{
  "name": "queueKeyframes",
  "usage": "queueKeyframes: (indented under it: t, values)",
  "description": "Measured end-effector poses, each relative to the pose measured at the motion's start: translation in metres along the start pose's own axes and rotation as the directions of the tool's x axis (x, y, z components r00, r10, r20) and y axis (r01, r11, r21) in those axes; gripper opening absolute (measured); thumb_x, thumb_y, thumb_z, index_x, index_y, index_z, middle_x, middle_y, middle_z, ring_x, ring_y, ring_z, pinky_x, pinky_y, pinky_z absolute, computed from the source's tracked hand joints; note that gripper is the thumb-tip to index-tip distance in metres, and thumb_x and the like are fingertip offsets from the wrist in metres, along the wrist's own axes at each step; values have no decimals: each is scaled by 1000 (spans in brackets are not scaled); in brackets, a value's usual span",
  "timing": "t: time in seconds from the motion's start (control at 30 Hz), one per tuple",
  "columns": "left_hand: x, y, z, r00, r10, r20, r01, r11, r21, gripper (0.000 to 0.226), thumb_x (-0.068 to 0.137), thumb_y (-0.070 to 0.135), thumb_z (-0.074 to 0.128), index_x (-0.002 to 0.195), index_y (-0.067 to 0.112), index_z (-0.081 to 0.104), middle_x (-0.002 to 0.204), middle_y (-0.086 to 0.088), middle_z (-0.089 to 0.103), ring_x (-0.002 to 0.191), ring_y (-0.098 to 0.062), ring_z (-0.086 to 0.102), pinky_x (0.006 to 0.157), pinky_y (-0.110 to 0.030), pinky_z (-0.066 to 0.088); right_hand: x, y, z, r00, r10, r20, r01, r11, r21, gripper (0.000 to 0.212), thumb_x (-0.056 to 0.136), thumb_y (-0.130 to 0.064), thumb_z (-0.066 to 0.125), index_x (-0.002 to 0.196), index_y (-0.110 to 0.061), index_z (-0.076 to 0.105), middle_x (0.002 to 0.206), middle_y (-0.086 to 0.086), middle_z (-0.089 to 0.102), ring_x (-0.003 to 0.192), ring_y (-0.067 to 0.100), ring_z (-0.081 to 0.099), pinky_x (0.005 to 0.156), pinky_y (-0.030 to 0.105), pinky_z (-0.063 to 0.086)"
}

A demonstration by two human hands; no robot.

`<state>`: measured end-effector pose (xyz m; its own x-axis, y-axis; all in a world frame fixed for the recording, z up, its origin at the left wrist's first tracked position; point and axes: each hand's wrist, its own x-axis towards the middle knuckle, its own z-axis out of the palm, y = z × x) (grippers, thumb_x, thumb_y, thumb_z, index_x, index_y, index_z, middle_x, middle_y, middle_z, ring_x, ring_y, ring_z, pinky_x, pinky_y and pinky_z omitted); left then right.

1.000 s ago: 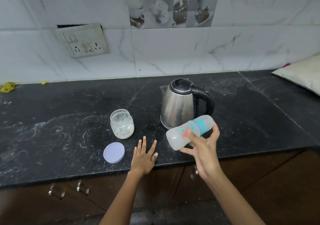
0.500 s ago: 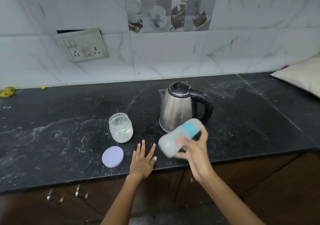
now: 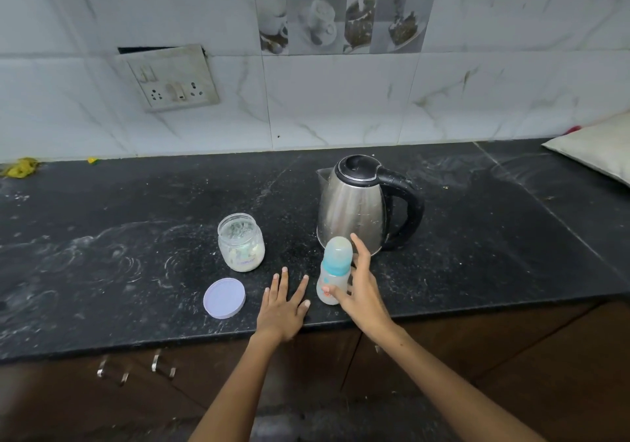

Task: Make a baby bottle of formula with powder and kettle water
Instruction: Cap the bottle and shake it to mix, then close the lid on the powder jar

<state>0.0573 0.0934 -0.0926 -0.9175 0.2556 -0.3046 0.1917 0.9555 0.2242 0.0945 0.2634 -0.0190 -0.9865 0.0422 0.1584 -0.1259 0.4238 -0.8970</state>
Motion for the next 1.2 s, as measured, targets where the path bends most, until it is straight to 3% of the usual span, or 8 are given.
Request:
queueKeyframes:
  t: [0.2, 0.33, 0.43, 0.57, 0.8, 1.03, 1.13, 1.2]
  values:
    - [-1, 0, 0, 1000, -3, 1, 3, 1000, -6, 56, 103, 45, 17, 150, 35, -10, 158, -9, -26, 147, -27, -20, 119, -44, -4, 8, 19, 16, 998, 62, 1, -62, 997, 42, 87, 68, -4, 85, 136, -24, 36, 129, -6, 53, 122, 16, 54, 98, 46, 52]
    - [-10, -1, -5, 997, 8, -71, -4, 999, 54, 58, 103, 45, 20, 151, 33, -9, 160, -10, -17, 149, -25, -12, 120, -42, -2, -10, 24, 21, 984, 40, -171, -37, 999, 22, 75, 64, -11, 89, 127, -16, 49, 123, -3, 55, 112, 9, 56, 86, 21, 54]
    - [-27, -8, -12, 965, 14, -263, -20, 1000, -18, 59, 102, 41, 29, 153, 29, 2, 162, -10, 4, 150, -25, 5, 120, -42, 5, -41, 23, 31, 944, -117, -310, 92, 991, -95, 48, 72, -9, 83, 109, -19, 54, 104, -8, 53, 96, 7, 58, 68, 11, 50]
    - [-54, -43, -26, 799, -84, -595, 26, 994, -106, 57, 90, 34, 63, 140, 13, 46, 146, -21, 41, 129, -41, 43, 105, -50, 35, -56, 5, 58, 947, -263, -187, 237, 960, -150, 29, 78, -1, 76, 101, -10, 62, 97, -2, 56, 88, 7, 58, 62, 17, 55]
    - [-48, -95, -46, 853, -369, -369, 330, 929, -167, 89, 78, 59, 66, 148, 15, 33, 146, -15, 44, 134, -29, 42, 111, -45, 23, -15, -18, 102, 977, -213, -5, 211, 971, -115, 25, 82, -6, 71, 104, -11, 61, 106, 1, 56, 92, 11, 59, 67, 33, 57]
    - [-76, -81, -58, 802, -338, -493, 0, 825, -566, 86, 62, 53, 82, 131, 12, 52, 121, -2, 66, 110, -19, 63, 88, -28, 48, 6, -34, 114, 976, 71, 204, -74, 997, 7, 42, 92, -31, 65, 128, -12, 53, 128, 2, 56, 114, 15, 57, 95, 34, 50]
    - [-92, -73, -75, 778, -240, -581, -229, 753, -617, 76, 60, 64, 78, 124, 37, 47, 114, 26, 61, 105, 9, 59, 85, -6, 43, 15, -60, 109, 857, 288, 427, -414, 878, 240, 40, 100, -42, 46, 133, -20, 49, 121, 2, 62, 110, 17, 62, 100, 39, 51]
    - [-93, -68, -88, 776, -183, -603, -315, 716, -623, 71, 63, 60, 78, 122, 40, 45, 117, 27, 60, 109, 11, 58, 89, -6, 44, 22, -75, 105, 764, 318, 561, -583, 713, 389, 40, 102, -45, 37, 134, -23, 49, 126, 9, 61, 115, 26, 63, 99, 46, 52]
